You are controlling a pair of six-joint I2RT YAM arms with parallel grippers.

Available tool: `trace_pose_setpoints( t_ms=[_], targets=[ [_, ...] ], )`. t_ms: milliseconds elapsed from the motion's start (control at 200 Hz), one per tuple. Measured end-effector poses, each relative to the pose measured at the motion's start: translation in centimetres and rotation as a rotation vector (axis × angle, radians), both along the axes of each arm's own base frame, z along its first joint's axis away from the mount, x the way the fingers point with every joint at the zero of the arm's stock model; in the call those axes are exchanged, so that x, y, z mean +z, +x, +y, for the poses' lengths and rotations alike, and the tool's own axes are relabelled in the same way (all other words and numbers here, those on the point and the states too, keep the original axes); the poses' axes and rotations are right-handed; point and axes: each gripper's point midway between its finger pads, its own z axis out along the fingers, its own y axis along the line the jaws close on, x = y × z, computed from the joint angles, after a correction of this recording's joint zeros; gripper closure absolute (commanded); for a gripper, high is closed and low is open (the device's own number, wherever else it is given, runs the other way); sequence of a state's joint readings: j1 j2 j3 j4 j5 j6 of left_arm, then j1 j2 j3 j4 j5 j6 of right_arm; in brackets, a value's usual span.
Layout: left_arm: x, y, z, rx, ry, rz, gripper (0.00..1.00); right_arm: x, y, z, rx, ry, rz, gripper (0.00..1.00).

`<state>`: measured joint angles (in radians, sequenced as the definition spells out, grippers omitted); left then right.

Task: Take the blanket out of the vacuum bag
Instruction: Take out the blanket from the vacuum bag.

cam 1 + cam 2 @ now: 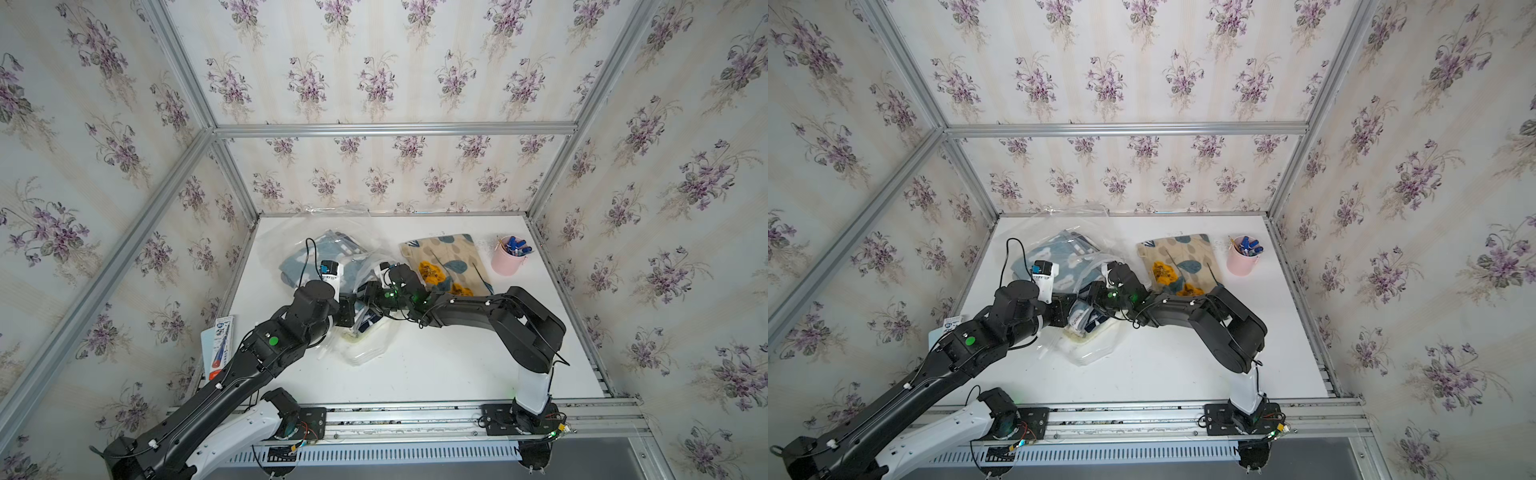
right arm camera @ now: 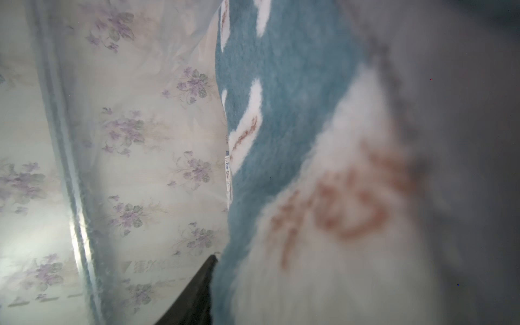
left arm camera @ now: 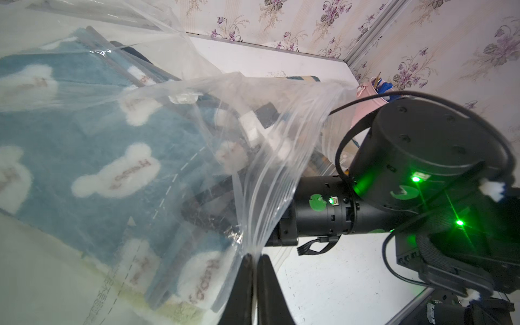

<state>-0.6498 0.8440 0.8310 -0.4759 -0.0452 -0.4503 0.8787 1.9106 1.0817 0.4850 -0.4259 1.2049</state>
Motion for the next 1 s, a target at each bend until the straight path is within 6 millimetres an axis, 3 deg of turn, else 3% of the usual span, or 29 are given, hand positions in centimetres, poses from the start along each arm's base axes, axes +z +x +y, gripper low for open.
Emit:
trace_pose_setpoints(
  t_ms=[185,275,430,719,999],
  targets=[
    [0.0,-0.3,0.2,0.001,-0.005,-0.007,0.9,-0.9,1.2,0.0,-0.026,-0.025,0.014,0.43],
    [-0.3,-0.3,0.2,0.001,0.001,0.001,0.91,-0.8,1.9,0.6,-0.033,-0.027,0.009,0.51],
    [-0.4,-0.2,0.2,0.001,0.003,0.003,0.9,0.6,2.5,1.3,-0.036,-0.017,-0.012,0.68],
    [-0.4,-0.1,0.2,0.0,0.009,-0.002,0.9,4.5,2.4,3.1,-0.009,0.03,-0.067,0.75],
    [0.0,0.0,0.1,0.0,0.004,-0.01,0.91,4.2,2.3,3.1,-0.007,0.023,-0.063,0.78]
  ],
)
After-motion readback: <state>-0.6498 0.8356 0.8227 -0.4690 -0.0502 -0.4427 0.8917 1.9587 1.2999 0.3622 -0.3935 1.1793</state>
